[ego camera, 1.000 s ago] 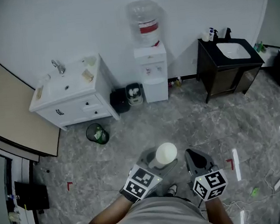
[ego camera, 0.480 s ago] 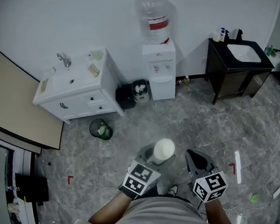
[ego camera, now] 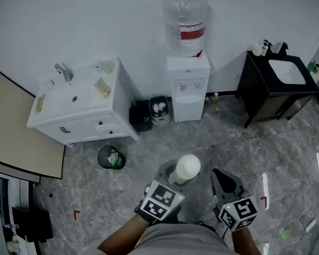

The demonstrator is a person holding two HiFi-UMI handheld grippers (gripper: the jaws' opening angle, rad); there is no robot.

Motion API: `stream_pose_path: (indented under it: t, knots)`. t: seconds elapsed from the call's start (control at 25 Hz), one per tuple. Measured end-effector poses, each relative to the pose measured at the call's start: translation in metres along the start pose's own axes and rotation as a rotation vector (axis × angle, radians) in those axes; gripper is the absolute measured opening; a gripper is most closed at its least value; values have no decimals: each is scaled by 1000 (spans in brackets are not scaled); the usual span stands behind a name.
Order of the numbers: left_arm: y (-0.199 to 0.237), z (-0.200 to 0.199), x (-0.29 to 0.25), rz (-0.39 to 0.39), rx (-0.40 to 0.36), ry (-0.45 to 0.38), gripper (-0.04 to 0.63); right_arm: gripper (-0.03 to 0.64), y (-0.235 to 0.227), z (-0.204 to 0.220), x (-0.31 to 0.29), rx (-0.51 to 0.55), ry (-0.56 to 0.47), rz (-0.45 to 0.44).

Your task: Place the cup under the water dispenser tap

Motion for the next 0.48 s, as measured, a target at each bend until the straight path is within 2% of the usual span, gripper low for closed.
stream_pose_path:
  t: [0.2,0.48]
  knots:
    - [82,-1,-24,21,-36,1,279,17,-4,-24,-75,0,-3,23]
    - [153,4,-76,32,-20,-3,279,17,-31,-45,-143,-19,10,30]
Point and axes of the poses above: the fingertips, and each gripper's own axes: x backward along the fingers, y to its left, z out of its underside, the point moved 5 cm from there along x, backward along the fingers, and after that the axes turned 9 degrees about -x, right-handed, at the moved point
